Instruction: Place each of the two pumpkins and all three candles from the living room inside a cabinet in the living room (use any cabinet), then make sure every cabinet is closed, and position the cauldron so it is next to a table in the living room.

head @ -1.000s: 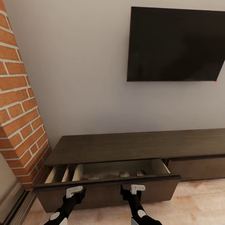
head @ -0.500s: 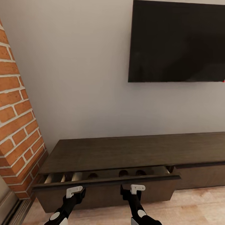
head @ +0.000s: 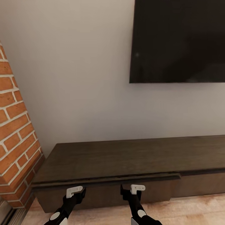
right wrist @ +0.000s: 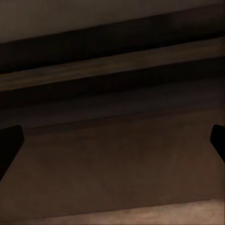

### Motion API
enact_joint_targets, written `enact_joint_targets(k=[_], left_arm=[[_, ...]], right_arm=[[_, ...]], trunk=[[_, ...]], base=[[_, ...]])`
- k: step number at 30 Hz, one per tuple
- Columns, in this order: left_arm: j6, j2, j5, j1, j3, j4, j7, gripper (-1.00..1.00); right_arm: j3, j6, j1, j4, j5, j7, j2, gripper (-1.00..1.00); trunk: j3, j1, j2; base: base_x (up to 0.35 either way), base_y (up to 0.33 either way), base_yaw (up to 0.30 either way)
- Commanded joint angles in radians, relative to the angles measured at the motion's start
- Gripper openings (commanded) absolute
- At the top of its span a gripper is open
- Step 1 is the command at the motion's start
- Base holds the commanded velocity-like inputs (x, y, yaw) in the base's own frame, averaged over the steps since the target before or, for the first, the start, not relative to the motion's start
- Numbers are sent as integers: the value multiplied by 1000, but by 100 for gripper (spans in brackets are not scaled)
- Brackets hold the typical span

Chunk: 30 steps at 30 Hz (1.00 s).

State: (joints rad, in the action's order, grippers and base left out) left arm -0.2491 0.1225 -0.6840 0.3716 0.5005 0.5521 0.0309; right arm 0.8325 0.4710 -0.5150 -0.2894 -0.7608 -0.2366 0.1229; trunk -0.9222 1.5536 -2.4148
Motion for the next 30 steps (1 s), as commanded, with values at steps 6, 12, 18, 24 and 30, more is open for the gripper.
enact_joint_targets(k=[6, 12, 18, 24, 30], left_arm=[[-6, 2, -7, 1, 9, 0, 2, 100], [-6, 2, -6, 1, 8, 0, 2, 100], [-6, 2, -5, 1, 9, 0, 2, 100], [-6, 2, -5, 1, 9, 0, 2, 100], [-6, 2, -5, 1, 9, 0, 2, 100]], right_arm=[[8, 3, -1, 0, -5, -7, 0, 100], [8, 3, -1, -1, -5, -7, 0, 100], [9, 3, -1, -1, -5, -7, 0, 100], [8, 3, 0, -1, -5, -7, 0, 100], [9, 3, -1, -1, -5, -7, 0, 100]], trunk=[[-1, 0, 0], [-1, 0, 0], [-1, 0, 0], [-1, 0, 0], [-1, 0, 0]], base=[[160, 0, 0], [104, 0, 0], [32, 0, 0], [-200, 0, 0], [-315, 0, 0]])
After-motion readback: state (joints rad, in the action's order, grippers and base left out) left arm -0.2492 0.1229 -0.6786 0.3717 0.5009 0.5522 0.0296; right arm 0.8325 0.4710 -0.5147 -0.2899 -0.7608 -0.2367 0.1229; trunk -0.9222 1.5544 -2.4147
